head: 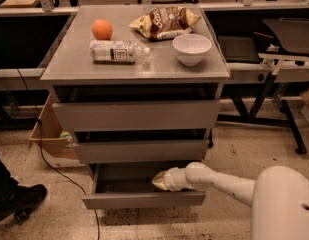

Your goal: Open bottom drawer

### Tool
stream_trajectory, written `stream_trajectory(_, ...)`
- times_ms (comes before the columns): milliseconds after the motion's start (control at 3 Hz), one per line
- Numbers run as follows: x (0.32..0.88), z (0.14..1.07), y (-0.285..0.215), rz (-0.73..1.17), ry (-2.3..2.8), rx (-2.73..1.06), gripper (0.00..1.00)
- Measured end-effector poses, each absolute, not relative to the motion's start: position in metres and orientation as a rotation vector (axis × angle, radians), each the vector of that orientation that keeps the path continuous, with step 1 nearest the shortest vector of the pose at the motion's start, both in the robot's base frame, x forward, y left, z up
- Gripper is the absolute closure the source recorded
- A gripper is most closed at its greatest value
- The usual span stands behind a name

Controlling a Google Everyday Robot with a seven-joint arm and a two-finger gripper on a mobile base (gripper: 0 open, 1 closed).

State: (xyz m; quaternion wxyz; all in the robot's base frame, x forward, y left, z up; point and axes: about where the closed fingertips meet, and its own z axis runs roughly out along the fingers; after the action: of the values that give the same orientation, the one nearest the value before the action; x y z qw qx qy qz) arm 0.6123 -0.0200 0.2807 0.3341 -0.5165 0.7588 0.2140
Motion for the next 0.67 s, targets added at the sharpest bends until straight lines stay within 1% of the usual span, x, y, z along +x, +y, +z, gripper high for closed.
stream_trajectory(333, 0.632, 0.258, -0.006, 0.58, 1.955, -1.347, 1.0)
stream_trajectory(667, 0.657, 0.225, 0.01, 0.594, 1.96, -1.355, 1.0)
